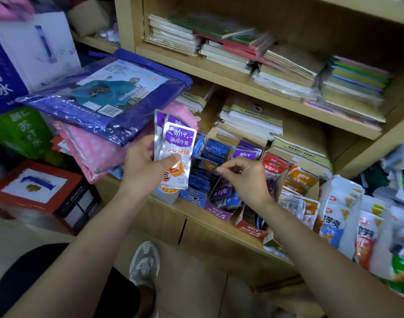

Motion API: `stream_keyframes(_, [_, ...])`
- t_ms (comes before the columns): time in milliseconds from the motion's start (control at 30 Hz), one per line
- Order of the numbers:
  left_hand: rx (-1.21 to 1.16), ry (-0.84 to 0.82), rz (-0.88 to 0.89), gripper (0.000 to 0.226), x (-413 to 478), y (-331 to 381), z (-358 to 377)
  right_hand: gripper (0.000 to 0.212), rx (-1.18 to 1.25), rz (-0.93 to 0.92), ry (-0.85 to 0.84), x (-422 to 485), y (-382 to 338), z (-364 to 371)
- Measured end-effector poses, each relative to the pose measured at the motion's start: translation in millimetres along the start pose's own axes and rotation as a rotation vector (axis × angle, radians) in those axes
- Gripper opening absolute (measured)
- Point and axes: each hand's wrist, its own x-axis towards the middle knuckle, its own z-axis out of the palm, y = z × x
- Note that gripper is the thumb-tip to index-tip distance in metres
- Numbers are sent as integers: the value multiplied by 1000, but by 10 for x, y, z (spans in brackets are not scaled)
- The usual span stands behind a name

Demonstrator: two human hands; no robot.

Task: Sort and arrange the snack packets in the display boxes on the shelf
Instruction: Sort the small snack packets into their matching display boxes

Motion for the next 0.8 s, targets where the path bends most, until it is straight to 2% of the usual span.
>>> stream_keyframes(200, [-19, -57, 7, 35, -41, 11, 150, 4, 221, 74, 270, 5, -199, -505])
stream_keyframes(333, [-17, -112, 36, 30, -101, 10, 299, 4, 265, 91, 457, -58, -101, -960])
stream_keyframes(500, [18, -203, 63, 25, -172, -28, 566, 9, 113, 43, 711, -251, 195, -1505])
stream_keyframes(567, [29, -245, 67, 24, -212, -48, 686, 4, -19, 18, 788, -354, 372, -1649])
stream_keyframes(667, [28, -308, 69, 25, -280, -54, 862, 9, -212, -15, 755, -470, 570, -1726])
stream_keyframes(800, [24, -355, 60, 24, -326, -37, 1055, 16, -512, -25, 421, -518, 659, -1612])
